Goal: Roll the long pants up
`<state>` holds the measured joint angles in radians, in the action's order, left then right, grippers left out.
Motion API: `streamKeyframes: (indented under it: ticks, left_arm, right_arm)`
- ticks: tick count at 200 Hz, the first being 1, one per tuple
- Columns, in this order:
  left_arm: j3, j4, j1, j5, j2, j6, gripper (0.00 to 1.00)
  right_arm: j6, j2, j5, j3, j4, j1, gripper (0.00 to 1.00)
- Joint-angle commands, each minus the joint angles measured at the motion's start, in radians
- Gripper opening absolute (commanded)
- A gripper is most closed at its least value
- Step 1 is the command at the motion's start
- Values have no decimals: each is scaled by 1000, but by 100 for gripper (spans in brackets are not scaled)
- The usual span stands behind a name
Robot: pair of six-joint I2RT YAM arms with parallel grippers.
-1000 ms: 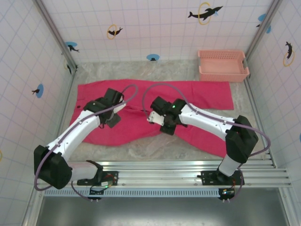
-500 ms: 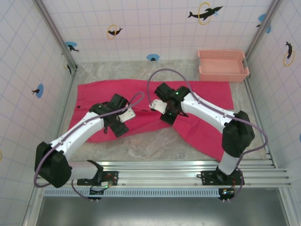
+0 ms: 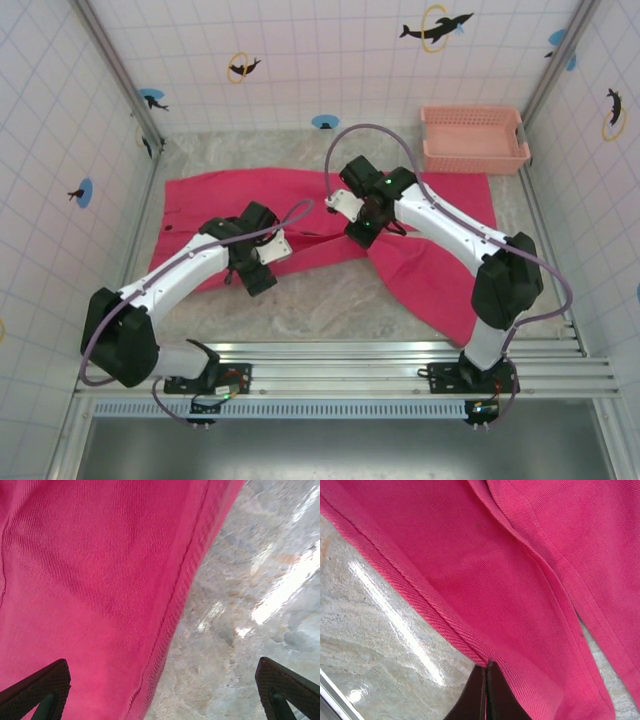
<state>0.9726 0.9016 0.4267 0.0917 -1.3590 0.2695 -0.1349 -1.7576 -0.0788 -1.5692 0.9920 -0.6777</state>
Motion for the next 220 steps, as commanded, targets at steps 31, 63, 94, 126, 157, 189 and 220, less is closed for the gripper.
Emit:
streamKeyframes:
  ticks: [31,63,94,126,157,189,220]
  left_arm:
    - [-19,-48,-15,93,-71,-20,16]
    - [30,-52,-24,109,-96,-48,0]
    - [138,-46,-36,137,-78,-22,0]
    - [358,26,-71,217,-150,93,0]
    - [533,19,-130,210,-238,174,0]
    - [664,-25,-210,156,-358,235,0]
    - [803,-42,-265,111,-493,235,0]
  right_arm:
    - [-1,19,-17,-22,-6,50,0]
    - [-6,36,-24,-4,-9,73,0]
    - [-8,58,-21,11,-1,98,0]
    - [-15,51,-27,-41,32,136,0]
    - [-18,-29,-12,-166,58,165,0]
    - [-32,-200,11,-408,134,205,0]
    - [0,-358,-1,-584,150,255,0]
